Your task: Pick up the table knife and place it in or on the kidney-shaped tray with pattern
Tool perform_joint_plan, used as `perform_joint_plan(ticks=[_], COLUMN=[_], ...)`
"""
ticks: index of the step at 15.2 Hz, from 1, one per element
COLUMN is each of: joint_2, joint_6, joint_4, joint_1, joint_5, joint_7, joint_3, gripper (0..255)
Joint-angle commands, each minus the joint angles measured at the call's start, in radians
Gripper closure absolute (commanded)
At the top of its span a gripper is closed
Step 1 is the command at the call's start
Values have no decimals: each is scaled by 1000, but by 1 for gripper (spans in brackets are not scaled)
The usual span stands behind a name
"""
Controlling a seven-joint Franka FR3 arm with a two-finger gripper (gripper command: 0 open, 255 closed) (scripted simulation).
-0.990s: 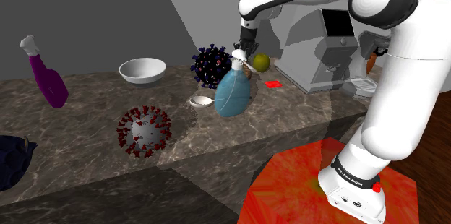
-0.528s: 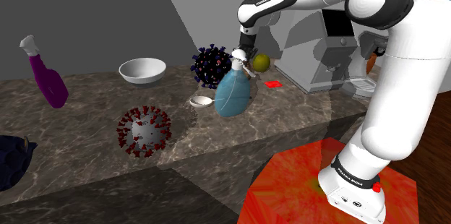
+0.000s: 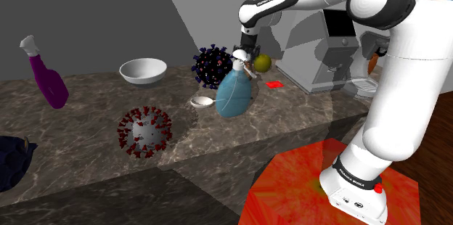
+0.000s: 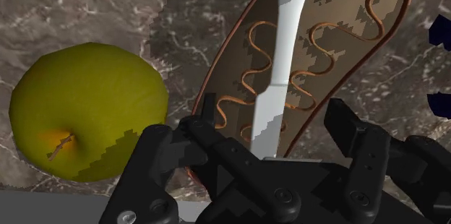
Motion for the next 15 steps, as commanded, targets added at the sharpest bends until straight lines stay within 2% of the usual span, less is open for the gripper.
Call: perform_joint_plan(ticks=[1,3,7,15], joint_2=[0,0,-38,-38], joint_6=[0,0,-115,-115], joint_4=[0,0,77,77], joint_1=[0,0,0,0], joint_5=[0,0,-9,-9], joint_7=[0,0,6,6], joint_3=[0,0,-4,-4], gripper=[0,0,0,0])
